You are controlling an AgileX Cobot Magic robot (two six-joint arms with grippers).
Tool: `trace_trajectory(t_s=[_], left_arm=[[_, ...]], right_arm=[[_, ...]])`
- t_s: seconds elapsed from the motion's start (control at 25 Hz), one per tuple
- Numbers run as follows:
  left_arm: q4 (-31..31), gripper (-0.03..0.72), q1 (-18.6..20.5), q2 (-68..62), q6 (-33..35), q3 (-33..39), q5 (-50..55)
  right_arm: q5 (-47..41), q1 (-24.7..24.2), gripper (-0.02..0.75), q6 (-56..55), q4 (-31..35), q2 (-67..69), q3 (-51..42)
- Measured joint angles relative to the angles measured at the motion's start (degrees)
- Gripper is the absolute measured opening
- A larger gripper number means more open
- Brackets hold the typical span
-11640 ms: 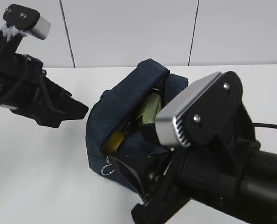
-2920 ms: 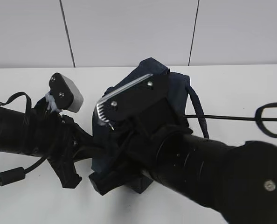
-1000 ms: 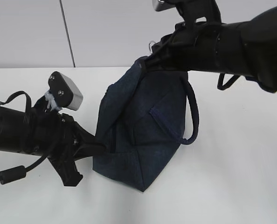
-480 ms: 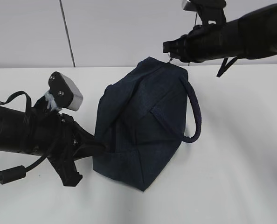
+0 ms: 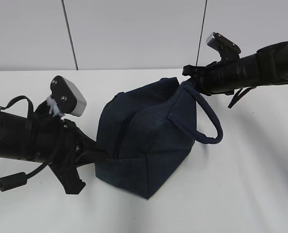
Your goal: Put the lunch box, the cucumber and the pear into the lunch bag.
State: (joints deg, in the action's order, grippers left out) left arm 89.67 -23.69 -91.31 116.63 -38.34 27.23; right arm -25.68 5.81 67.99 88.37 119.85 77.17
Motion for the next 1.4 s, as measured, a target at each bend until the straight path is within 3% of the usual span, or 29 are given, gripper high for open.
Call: trace_trajectory(t_s=[0.08,0.12,0.24,0.28,0.36,0.48,0.56,0.64,0.8,0.88,0.96,1.04,1.16,1.4], left_arm=[[0.6,0.041,-0.1,0.0,-0.5,0.2,-1.1],[0.6,0.072,-0.1,0.0,-1.3,0.2,-1.4],[0.0,0.264,-0.1,0.1,-6.1,0.3,-2.4],[-1.2,0.319,-0.1,0.2,-8.8,0.3,-2.6],[-6.1,0.405,-0.1,1.3,-15.3,0.3,-2.1],[-19.0,0.423,-0.1,4.8,-29.6,0.3,0.3],[-30.8,0.405,-0.1,8.1,-42.1,0.3,1.5],[-42.4,0.391,-0.1,12.4,-54.9,0.4,2.1],[-67.8,0.384,-0.1,21.0,-86.8,0.4,3.2],[-77.7,0.384,-0.1,25.0,-99.3,0.4,5.5],[-83.4,0.383,-0.1,29.4,-105.6,0.4,8.5],[-85.2,0.383,-0.1,34.9,-109.5,0.4,12.1],[-87.4,0.383,-0.1,43.9,-112.9,0.5,17.3],[-93.3,0.383,-0.1,62.5,-118.3,0.5,28.9]], right_arm=[[-1.9,-0.5,0.05,0.1,-0.1,0.0,0.9],[-2.5,-0.6,0.112,0.1,-0.1,0.0,1.0],[-5.8,-2.5,0.454,0.6,-1.3,-2.4,1.9],[-7.2,-3.1,0.533,1.0,-2.2,-3.9,2.0],[-10.0,-3.9,0.597,1.5,-3.9,-6.4,2.1],[-17.0,-4.9,0.595,0.9,-10.7,-12.2,2.4],[-19.5,-5.0,0.554,-4.3,-19.4,-16.0,2.5],[-21.5,-4.5,0.533,-15.1,-32.2,-20.1,2.5],[-26.5,-3.4,0.522,-38.9,-58.6,-27.1,1.3],[-27.9,-2.9,0.52,-45.8,-67.1,-31.2,-2.4],[-28.0,-2.5,0.518,-49.3,-71.0,-37.4,-9.2],[-27.8,-2.4,0.518,-50.3,-71.9,-43.4,-15.4],[-26.2,-2.4,0.518,-51.4,-73.4,-58.8,-28.6],[-28.7,-2.4,0.517,-58.9,-79.6,-83.3,-41.0]])
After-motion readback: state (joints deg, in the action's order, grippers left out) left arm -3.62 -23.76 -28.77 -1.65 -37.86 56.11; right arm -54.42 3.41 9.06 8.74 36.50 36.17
